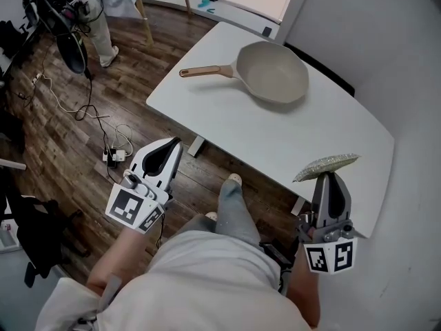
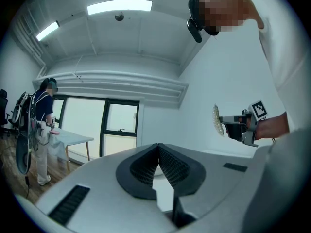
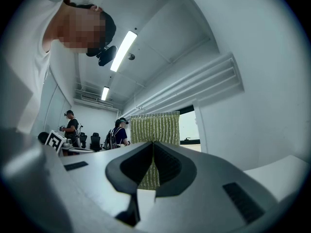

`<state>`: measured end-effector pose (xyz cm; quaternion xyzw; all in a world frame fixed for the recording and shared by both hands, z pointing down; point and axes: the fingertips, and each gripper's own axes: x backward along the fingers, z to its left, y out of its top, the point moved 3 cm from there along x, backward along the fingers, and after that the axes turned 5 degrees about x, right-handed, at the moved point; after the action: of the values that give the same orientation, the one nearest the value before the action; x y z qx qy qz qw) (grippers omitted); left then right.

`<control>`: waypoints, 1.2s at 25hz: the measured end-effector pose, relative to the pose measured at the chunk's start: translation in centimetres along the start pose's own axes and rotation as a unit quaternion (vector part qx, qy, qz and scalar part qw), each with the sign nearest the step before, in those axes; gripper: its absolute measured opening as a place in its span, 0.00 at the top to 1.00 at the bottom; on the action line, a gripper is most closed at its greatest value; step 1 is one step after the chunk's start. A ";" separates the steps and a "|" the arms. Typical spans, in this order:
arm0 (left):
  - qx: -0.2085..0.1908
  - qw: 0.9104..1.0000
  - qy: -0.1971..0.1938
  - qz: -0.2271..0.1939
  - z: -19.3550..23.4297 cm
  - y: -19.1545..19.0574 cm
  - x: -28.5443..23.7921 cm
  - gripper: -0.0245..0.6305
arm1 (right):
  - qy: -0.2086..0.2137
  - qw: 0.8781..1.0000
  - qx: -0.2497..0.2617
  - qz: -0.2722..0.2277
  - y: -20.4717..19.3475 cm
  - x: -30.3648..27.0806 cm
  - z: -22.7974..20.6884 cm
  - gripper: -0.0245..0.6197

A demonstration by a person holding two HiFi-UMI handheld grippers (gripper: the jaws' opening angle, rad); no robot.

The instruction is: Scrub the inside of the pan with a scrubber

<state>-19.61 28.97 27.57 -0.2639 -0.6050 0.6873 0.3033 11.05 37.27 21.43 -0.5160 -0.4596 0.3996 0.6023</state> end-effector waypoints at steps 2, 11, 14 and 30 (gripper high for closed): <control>0.000 1.000 0.007 0.000 0.6 -0.2 0.0 0.94 | 0.006 1.000 -0.001 -0.001 -0.3 -0.8 0.1 0.92; -0.002 1.000 0.031 0.002 2.9 -0.3 -2.1 0.94 | 0.039 0.999 0.000 -0.005 -0.8 -5.5 -0.8 0.92; 0.002 0.999 0.036 0.002 3.5 -0.3 -3.7 0.94 | 0.044 0.999 -0.003 -0.004 -1.2 -6.8 -1.8 0.92; -0.025 0.999 0.043 0.009 5.3 2.0 -13.4 0.94 | 0.080 0.997 -0.005 -0.022 -1.8 -16.7 -8.5 0.92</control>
<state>-14.55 15.38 26.16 -0.3062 -0.6063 0.6626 0.3158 14.98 18.90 20.48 -0.5391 -0.4229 0.3419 0.6431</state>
